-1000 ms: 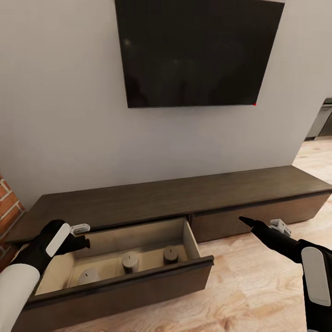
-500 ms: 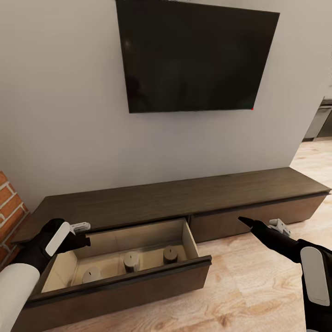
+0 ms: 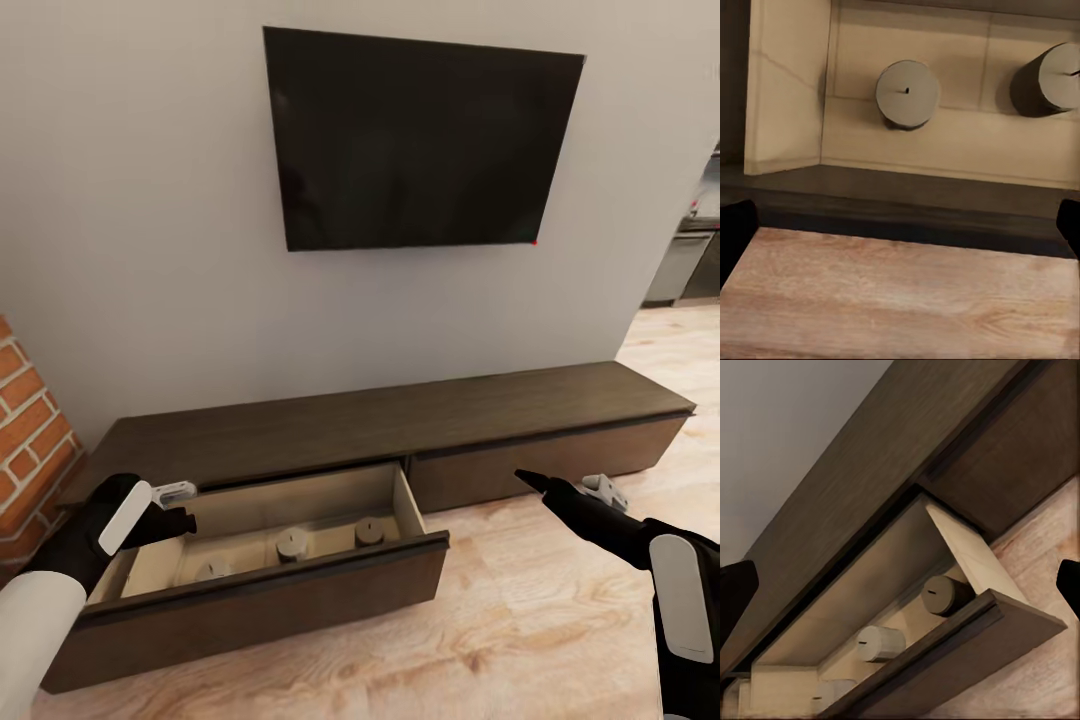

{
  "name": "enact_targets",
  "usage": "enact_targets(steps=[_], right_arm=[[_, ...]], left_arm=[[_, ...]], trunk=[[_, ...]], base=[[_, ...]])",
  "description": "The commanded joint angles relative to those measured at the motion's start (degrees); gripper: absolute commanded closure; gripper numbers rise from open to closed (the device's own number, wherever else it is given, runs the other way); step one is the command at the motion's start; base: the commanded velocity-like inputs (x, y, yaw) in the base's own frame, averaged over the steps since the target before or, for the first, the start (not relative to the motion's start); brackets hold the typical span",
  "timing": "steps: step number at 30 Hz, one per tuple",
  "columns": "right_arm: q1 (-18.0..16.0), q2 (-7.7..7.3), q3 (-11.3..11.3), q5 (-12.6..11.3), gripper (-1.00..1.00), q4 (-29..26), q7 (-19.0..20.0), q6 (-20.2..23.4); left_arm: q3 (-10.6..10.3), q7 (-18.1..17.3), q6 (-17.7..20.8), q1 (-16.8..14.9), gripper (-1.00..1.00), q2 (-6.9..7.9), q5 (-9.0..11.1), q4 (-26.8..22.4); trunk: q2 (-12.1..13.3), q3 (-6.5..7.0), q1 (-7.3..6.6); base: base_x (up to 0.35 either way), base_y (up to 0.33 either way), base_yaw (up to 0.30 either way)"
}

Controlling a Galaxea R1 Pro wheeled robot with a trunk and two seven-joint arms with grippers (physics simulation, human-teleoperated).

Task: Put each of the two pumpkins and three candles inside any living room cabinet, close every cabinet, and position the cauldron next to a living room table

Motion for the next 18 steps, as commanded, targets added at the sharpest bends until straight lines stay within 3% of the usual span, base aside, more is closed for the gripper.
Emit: enact_targets(steps=[1, 13, 18], right_arm=[[-0.04, -0.01, -0.06, 0.2, -1.0, -0.03, 0.22, 0.29], [-0.05, -0.06, 2.16, 0.28, -1.0, -0.04, 0.17, 0.29], [-0.04, -0.06, 2.32, 0.29, -1.0, -0.01, 0.17, 0.29]], left_arm=[[-0.26, 0.54, 0.09, -0.04, -1.0, 0.07, 0.61, -0.05], [-0.28, 0.55, 0.02, -0.04, -1.0, 0.07, 0.61, -0.06], [-0.34, 0.55, 0.03, -0.04, -1.0, 0.06, 0.57, -0.96]], trunk=[[0.39, 0.15, -0.27], [5.2, 2.76, -2.9], [7.21, 3.81, -4.0]], base=[[-0.317, 0.0, 0.091], [-0.093, 0.0, 0.229], [-0.246, 0.0, 0.214]])
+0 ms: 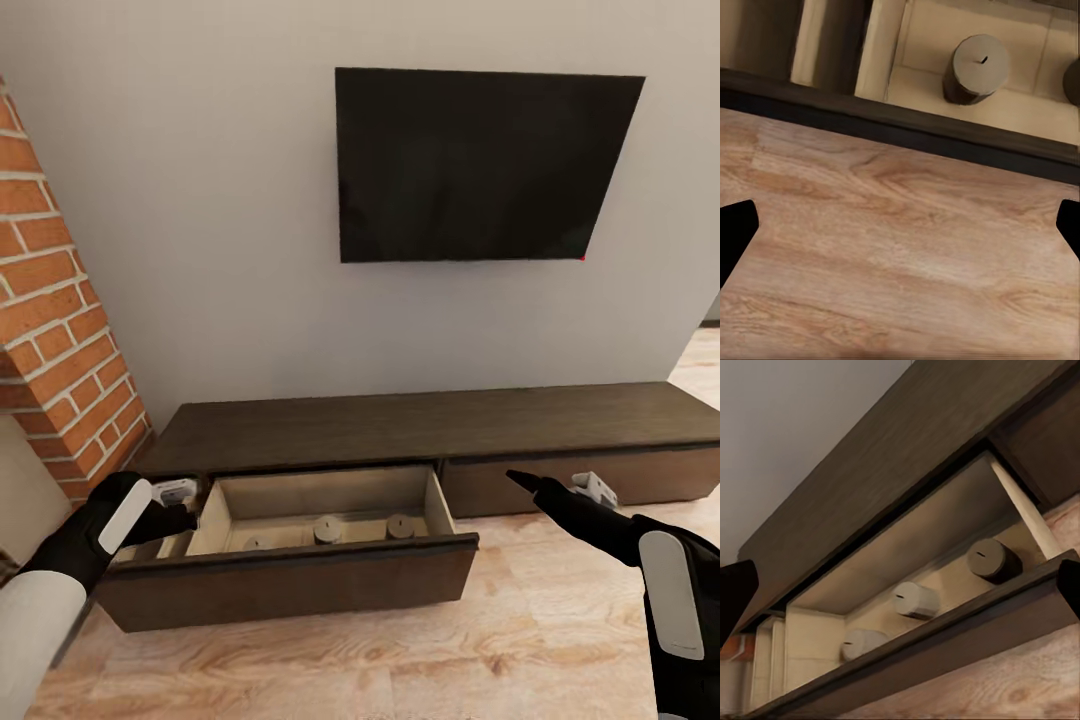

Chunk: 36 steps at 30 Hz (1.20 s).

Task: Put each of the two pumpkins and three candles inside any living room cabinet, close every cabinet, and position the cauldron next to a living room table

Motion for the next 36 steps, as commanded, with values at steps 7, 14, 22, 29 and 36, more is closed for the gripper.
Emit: enact_targets(steps=[7, 14, 22, 29, 36], right_arm=[[-0.04, 0.0, -0.04, 0.18, -1.0, -0.03, 0.22, 0.29], [-0.07, -0.01, -0.04, 0.18, -1.0, -0.03, 0.22, 0.29], [-0.09, 0.0, -0.04, 0.16, -1.0, -0.03, 0.22, 0.29], [-0.07, 0.03, 0.05, 0.17, -1.0, -0.03, 0.22, 0.29], [-0.11, 0.24, 6.65, 1.03, -1.0, 0.46, -1.21, 0.29]], left_arm=[[-0.34, 0.54, 0.15, -0.04, -1.0, 0.06, 0.53, -2.45], [-0.36, 0.54, 0.16, -0.04, -1.0, 0.08, 0.53, -2.75], [-0.45, 0.54, 0.16, -0.04, -1.0, 0.09, 0.49, -2.71], [-0.49, 0.54, -0.01, -0.04, -1.0, 0.09, 0.47, -2.73], [-0.74, 0.78, -1.89, -0.04, -1.0, -0.1, 0.44, -2.78]], trunk=[[2.79, 1.25, -1.58], [5.6, 2.51, -3.12], [8.81, 3.95, -4.88], [11.62, 5.2, -6.41], [14.43, 6.46, -7.95]], base=[[-0.325, 0.0, 0.045], [-0.244, 0.0, 0.004], [-0.116, 0.0, 0.0], [-0.303, 0.0, 0.0], [-0.14, 0.0, 0.0]])
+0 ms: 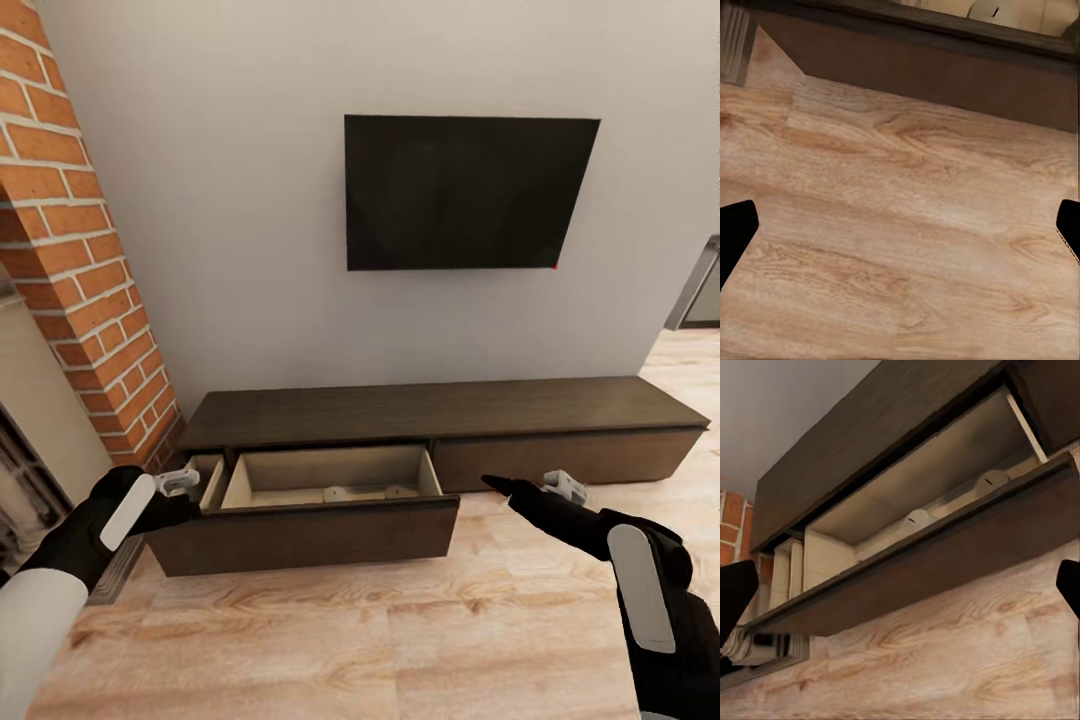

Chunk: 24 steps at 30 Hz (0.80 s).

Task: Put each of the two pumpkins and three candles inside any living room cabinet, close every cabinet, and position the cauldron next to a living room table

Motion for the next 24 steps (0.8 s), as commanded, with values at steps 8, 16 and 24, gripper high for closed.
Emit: enact_targets(steps=[8, 16, 24], right_arm=[[-0.78, 2.56, 20.49, 0.26, -1.0, 10.6, -19.64, -9.15], [-0.94, 6.72, 36.38, 1.26, -1.0, 26.43, -28.68, -28.24], [-0.96, 10.08, 43.91, 2.29, -1.0, 45.68, -29.63, -47.69]], left_arm=[[-0.47, -0.08, -12.97, 0.49, -1.0, -0.16, 0.49, -0.13], [-4.5, -1.1, -31.82, 8.07, -1.0, -0.45, 0.29, 0.33], [-11.93, -1.62, -51.78, 13.52, -1.0, -2.18, 0.22, 7.8]], trunk=[[3.19, 1.38, -1.77], [3.19, 1.38, -1.77], [3.19, 1.38, -1.77]], base=[[-0.013, 0.0, 0.0], [0.0, 0.0, 0.0], [0.0, 0.0, 0.0]])
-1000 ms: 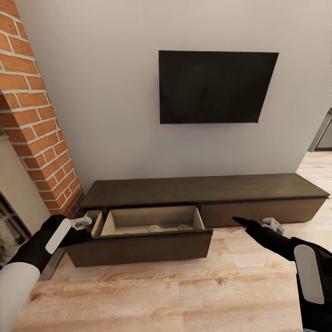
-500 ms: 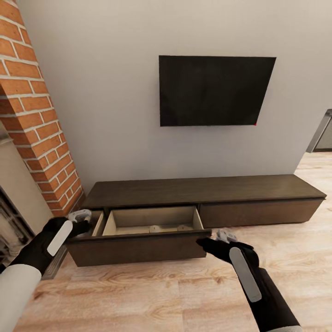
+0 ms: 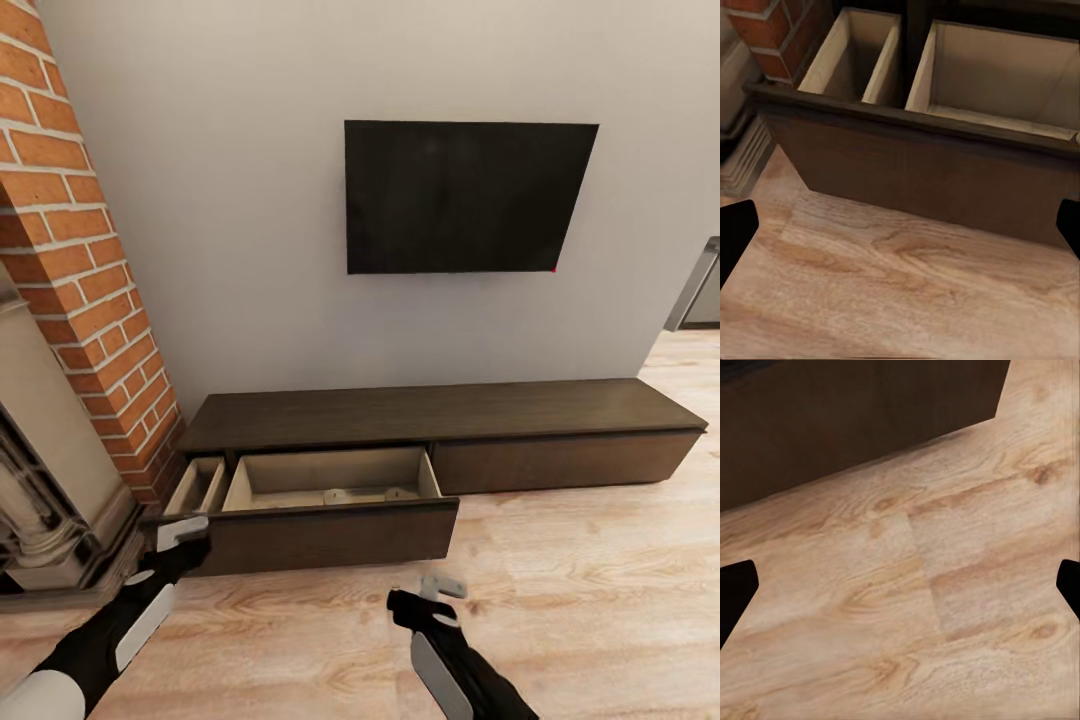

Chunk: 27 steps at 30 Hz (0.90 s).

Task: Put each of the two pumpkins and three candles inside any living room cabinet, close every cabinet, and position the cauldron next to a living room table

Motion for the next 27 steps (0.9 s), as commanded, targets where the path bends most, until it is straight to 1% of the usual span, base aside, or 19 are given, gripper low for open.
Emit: enact_targets(steps=[1, 2, 3, 4, 5, 7, 9, 11, 13, 14, 16, 18, 21, 27], right_arm=[[-0.05, 0.04, 0.36, -0.21, -1.0, 0.74, -0.41, -0.6], [-0.04, 0.13, 0.83, -0.13, -1.0, 2.23, -0.38, -1.94], [-0.04, 0.18, 1.73, -0.06, -1.0, 3.91, -0.39, -3.25], [-0.04, 0.22, 2.96, 0.0, -1.0, 5.58, -0.4, -4.63], [-0.04, 0.24, 4.23, 0.03, -1.0, 7.09, -0.41, -6.06], [-0.04, 0.27, 5.63, 0.07, -1.0, 9.01, -0.41, -8.37], [-0.05, 0.26, 6.39, 0.14, -1.0, 10.59, -0.41, -10.62], [-0.05, 0.24, 6.68, 0.41, -1.0, 11.59, -0.41, -11.78], [-0.04, 0.26, 6.93, 1.51, -1.0, 12.88, -0.42, -12.89], [-0.04, 0.27, 7.0, 2.52, -1.0, 13.41, -0.42, -13.33], [-0.04, 0.28, 7.03, 3.52, -1.0, 13.73, -0.42, -13.75], [-0.04, 0.28, 7.05, 4.89, -1.0, 14.13, -0.45, -15.4], [-0.04, 0.28, 7.12, 5.49, -1.0, 14.29, -0.48, -16.36], [-0.04, 0.37, 7.24, 5.88, -1.0, 14.37, -0.38, -17.04]], left_arm=[[-0.66, 0.43, -1.38, 0.11, -1.0, -0.37, 0.35, 1.26], [-1.23, 0.21, -4.15, 0.3, -1.0, -1.46, 0.35, 3.91], [-2.25, 0.07, -6.42, 0.41, -1.0, -2.71, 0.37, 6.25], [-3.47, 0.0, -8.01, 0.48, -1.0, -3.68, 0.39, 7.96], [-4.51, -0.06, -9.13, 0.53, -1.0, -4.3, 0.46, 9.16], [-5.46, -0.13, -10.45, 0.59, -1.0, -4.83, 0.51, 10.43], [-5.99, -0.19, -11.8, 0.62, -1.0, -5.12, 0.49, 11.37], [-6.38, -0.22, -12.67, 0.63, -1.0, -5.3, 0.42, 11.79], [-7.25, -0.29, -14.24, 0.64, -1.0, -5.54, 0.37, 12.79], [-7.8, -0.34, -15.79, 0.64, -1.0, -5.79, 0.34, 14.14], [-8.45, -0.37, -17.54, 0.65, -1.0, -6.31, 0.35, 15.84], [-10.62, -0.41, -20.09, 0.65, -1.0, -7.58, 0.39, 19.06], [-12.21, -0.42, -21.47, 0.65, -1.0, -8.21, 0.49, 20.84], [-13.3, -0.72, -22.54, 0.65, -1.0, -8.59, 0.43, 21.95]], trunk=[[-0.03, -0.05, -0.01], [-0.03, -0.05, -0.01], [-0.03, -0.05, -0.01], [-0.03, -0.05, -0.01], [-0.03, -0.05, -0.01], [-0.03, -0.05, -0.01], [-0.03, -0.05, -0.01], [-0.03, -0.05, -0.01], [-0.03, -0.05, -0.01], [-0.03, -0.05, -0.01], [-0.03, -0.05, -0.01], [-0.03, -0.05, -0.01], [-0.03, -0.05, -0.01], [-0.03, -0.05, -0.01]], base=[[0.0, 0.0, 0.0], [0.0, 0.0, 0.0], [0.0, 0.0, 0.0], [0.0, 0.0, 0.0], [0.0, 0.0, 0.0], [0.0, 0.0, 0.0], [0.0, 0.0, 0.0], [0.0, 0.0, 0.0], [0.0, 0.0, 0.0], [0.0, 0.0, 0.0], [0.0, 0.0, 0.0], [0.0, 0.0, 0.0], [0.0, 0.0, 0.0], [0.0, 0.0, 0.0]])
